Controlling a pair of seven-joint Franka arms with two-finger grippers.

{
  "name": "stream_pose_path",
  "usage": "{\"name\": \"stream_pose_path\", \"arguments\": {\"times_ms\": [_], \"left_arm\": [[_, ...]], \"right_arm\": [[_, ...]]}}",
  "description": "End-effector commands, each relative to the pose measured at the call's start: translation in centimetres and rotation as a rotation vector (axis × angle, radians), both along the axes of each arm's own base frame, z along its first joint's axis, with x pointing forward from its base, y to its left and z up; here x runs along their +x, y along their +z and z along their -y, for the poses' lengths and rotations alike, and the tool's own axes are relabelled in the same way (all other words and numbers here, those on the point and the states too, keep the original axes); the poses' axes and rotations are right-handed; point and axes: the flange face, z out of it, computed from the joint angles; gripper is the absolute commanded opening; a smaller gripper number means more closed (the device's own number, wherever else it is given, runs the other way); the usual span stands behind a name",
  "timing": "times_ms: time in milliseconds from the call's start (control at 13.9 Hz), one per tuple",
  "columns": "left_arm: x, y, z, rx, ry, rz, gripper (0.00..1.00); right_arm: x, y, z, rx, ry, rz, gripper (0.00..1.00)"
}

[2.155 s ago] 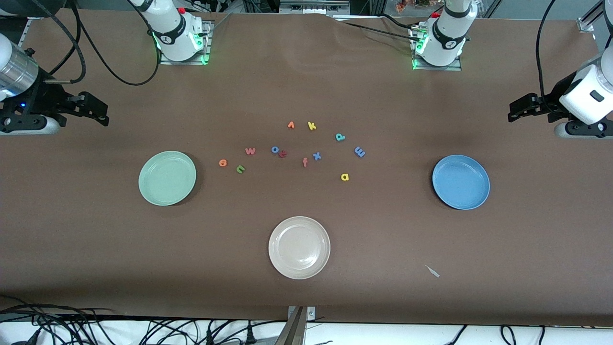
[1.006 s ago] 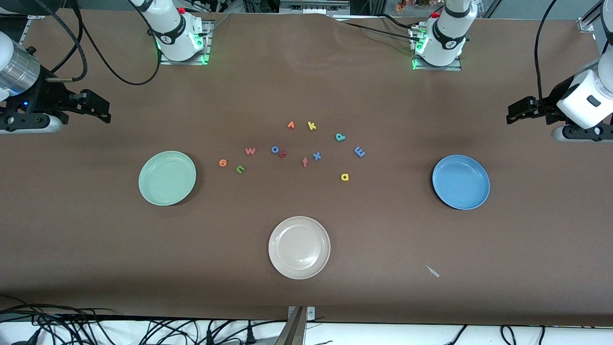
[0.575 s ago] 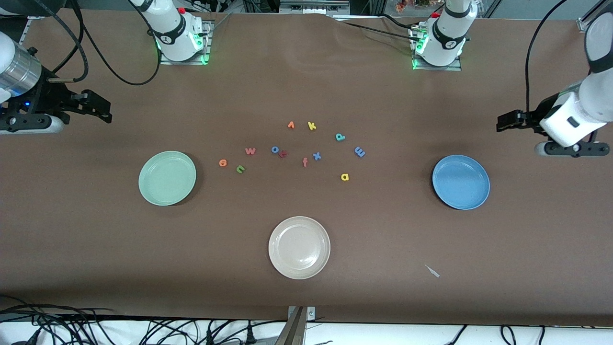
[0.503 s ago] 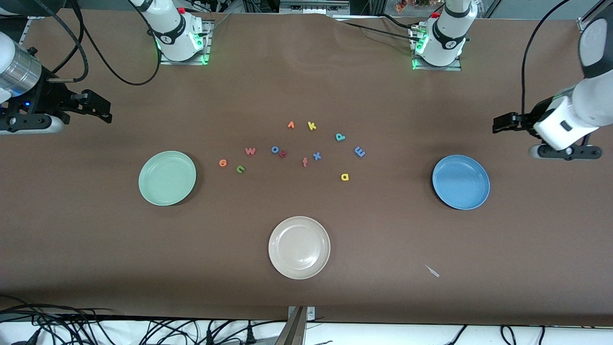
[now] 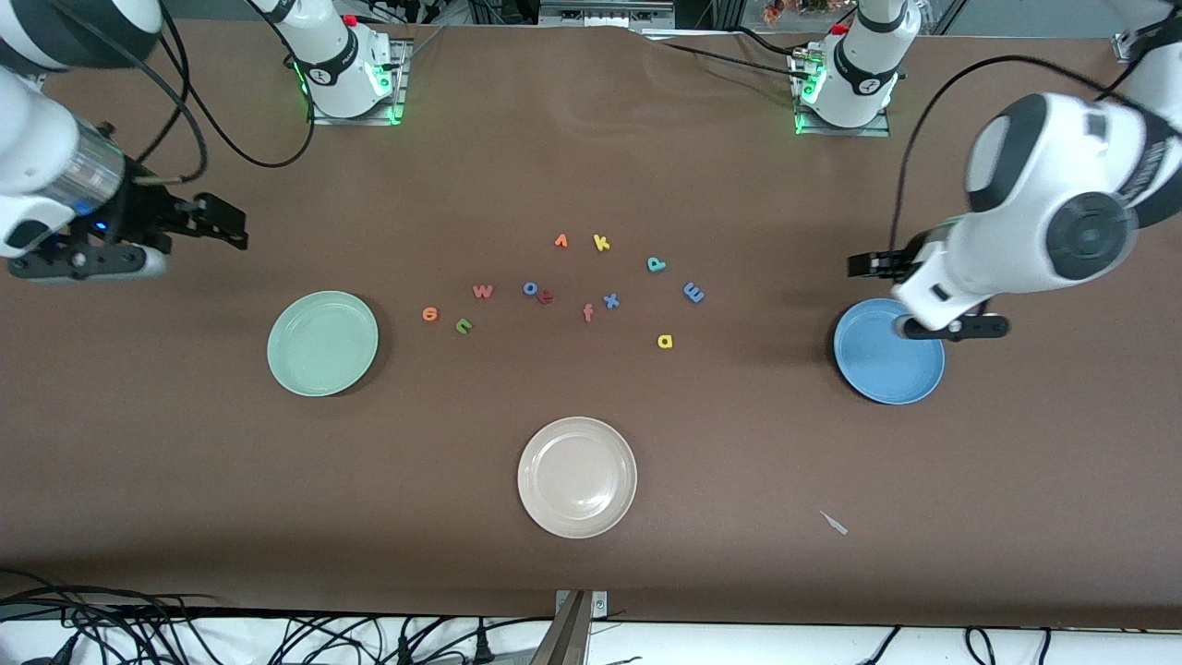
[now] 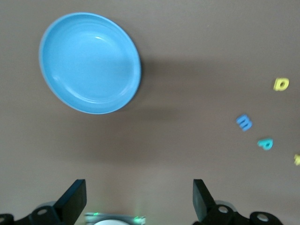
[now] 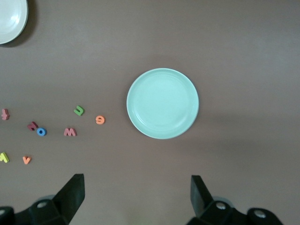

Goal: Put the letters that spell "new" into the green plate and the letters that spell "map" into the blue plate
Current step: 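Reach the left gripper to the blue letter while the right gripper reaches the orange letter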

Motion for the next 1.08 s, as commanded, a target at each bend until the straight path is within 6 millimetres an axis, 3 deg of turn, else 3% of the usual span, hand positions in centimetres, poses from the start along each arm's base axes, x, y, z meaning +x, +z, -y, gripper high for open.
{"name": "stream_pose_path", "arguments": {"times_ms": [0, 216, 431, 647, 1006], "left_arm": [[-1.9, -2.3, 4.1, 0.026, 0.12, 0.035, 1.0], [-3.7, -6.5, 8.7, 0.037, 0.323, 0.155, 1.0], [-6.5, -11.7, 11.2, 0.011, 0.401, 0.224, 1.0], [-7.8, -16.9, 13.9, -0.014, 0.535, 0.252, 1.0], [-8.6, -23.4, 17.0, 0.11, 0.602, 0.327, 1.0]], "right_arm": [[1.3, -3.1, -3.8, 0.006, -0.013, 0.01, 1.0], [1.9, -6.9, -5.6, 0.004, -0.001, 0.007, 1.0], [0.2, -13.5, -8.6, 0.007, 0.001, 0.045, 1.0], [-3.0, -20.4, -11.3, 0.031, 0.005, 0.107, 1.0], [-7.6, -29.0, -14.0, 0.052, -0.009, 0.154, 1.0]]}}
